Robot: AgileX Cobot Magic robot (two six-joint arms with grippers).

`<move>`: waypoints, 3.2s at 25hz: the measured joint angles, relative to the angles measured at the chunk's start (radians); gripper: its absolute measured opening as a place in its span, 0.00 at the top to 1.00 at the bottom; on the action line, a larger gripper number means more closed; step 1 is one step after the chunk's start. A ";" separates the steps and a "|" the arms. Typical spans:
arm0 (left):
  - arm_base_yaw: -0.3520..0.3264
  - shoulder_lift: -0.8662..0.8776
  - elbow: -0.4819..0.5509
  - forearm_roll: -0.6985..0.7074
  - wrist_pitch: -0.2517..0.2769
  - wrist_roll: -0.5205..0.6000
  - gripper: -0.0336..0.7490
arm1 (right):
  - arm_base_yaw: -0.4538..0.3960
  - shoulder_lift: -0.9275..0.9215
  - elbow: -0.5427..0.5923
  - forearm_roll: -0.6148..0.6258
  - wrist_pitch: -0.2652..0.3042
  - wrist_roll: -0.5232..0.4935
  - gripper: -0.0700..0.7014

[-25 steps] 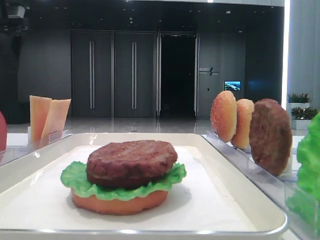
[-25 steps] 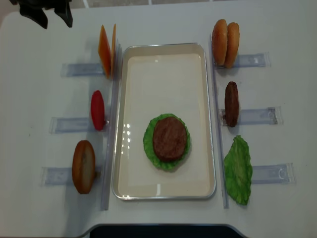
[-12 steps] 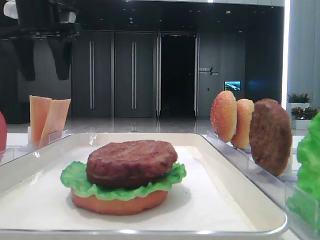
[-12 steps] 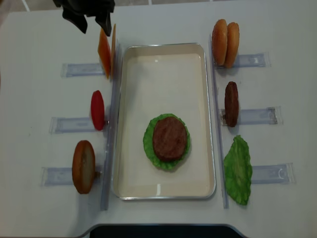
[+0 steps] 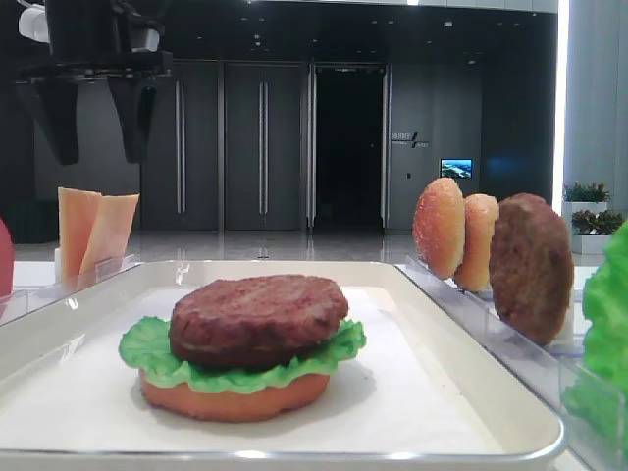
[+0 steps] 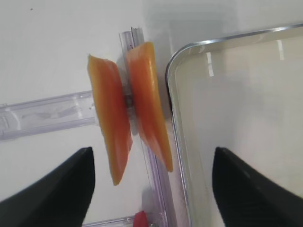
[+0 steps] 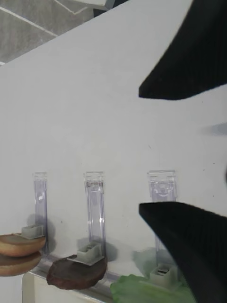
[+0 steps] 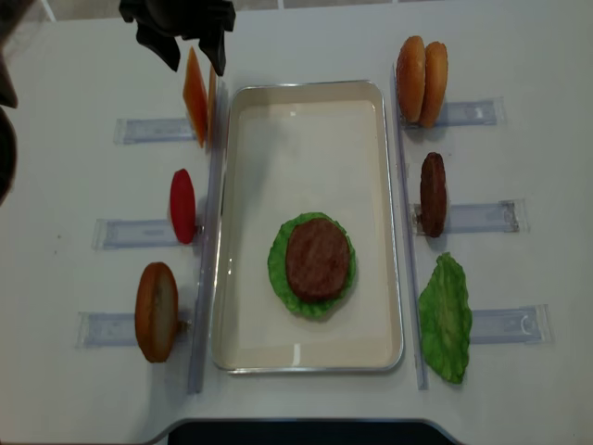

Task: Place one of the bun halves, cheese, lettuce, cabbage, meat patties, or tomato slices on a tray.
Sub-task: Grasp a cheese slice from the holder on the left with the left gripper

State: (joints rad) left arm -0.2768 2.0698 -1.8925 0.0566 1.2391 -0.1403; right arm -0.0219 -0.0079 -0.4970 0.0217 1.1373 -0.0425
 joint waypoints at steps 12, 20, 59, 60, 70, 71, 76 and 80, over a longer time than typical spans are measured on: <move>-0.011 0.048 0.000 -0.003 -0.056 -0.037 0.22 | 0.000 0.000 0.000 0.000 0.000 0.000 0.30; -0.038 0.080 -0.011 -0.030 -0.082 -0.051 0.23 | 0.000 0.000 0.000 0.000 0.000 0.000 0.30; -0.038 0.128 -0.011 0.158 -0.023 -0.052 0.75 | 0.000 0.000 0.000 0.000 0.000 0.000 0.30; -0.038 0.128 -0.011 0.160 -0.024 -0.051 0.79 | 0.000 0.000 0.000 0.000 0.000 0.000 0.30; -0.038 0.128 -0.011 0.166 -0.022 -0.034 0.92 | 0.000 0.000 0.000 0.000 0.000 0.000 0.30; -0.038 0.128 -0.011 0.166 -0.022 -0.033 0.92 | 0.000 0.000 0.000 0.000 0.000 0.000 0.30; -0.038 0.125 -0.011 0.163 -0.022 -0.032 0.92 | 0.000 0.000 0.000 0.000 0.000 0.000 0.30; -0.038 0.104 -0.017 0.147 -0.020 -0.032 0.92 | 0.000 0.000 0.000 0.000 0.000 0.000 0.30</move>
State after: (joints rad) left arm -0.3152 2.1740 -1.9095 0.2038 1.2193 -0.1728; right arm -0.0219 -0.0079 -0.4970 0.0217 1.1373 -0.0425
